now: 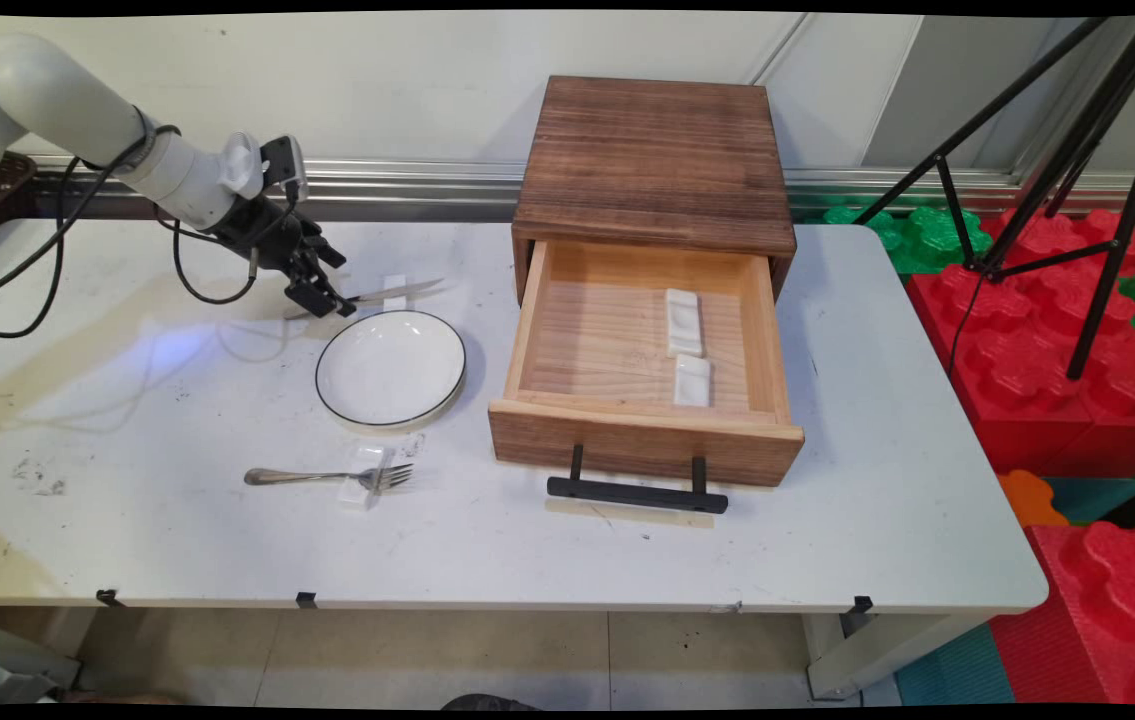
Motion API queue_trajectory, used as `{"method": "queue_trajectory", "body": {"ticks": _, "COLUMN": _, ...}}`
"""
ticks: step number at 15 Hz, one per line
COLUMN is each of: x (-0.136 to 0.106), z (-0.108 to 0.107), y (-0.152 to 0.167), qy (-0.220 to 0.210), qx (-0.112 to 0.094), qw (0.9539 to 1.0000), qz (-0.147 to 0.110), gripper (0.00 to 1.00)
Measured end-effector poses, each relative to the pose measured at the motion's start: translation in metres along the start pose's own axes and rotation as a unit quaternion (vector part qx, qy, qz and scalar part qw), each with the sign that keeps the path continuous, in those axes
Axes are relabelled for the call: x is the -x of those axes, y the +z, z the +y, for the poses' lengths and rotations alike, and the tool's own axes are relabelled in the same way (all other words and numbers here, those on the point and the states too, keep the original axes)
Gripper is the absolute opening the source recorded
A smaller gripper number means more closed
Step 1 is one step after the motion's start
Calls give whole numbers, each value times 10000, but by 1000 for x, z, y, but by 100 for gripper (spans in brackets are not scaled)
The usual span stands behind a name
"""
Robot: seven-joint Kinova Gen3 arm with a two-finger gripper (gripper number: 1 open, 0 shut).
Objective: Pick up the knife from the left of the white plate
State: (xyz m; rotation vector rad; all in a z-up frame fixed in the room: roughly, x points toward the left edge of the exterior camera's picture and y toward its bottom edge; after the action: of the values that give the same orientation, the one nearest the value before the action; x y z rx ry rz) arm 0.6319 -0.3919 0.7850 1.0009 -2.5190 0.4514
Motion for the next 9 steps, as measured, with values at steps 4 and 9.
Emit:
{"method": "queue_trajectory", "body": {"ticks": 4, "x": 1, "z": -1, "y": 4, "qy": 154, "qx": 50, "qw": 9999, "qz": 1, "gripper": 100}}
{"method": "queue_trajectory", "body": {"ticks": 9, "x": 2, "z": -5, "y": 5, "qy": 307, "qx": 62, "qw": 9995, "qz": -1, "gripper": 0}}
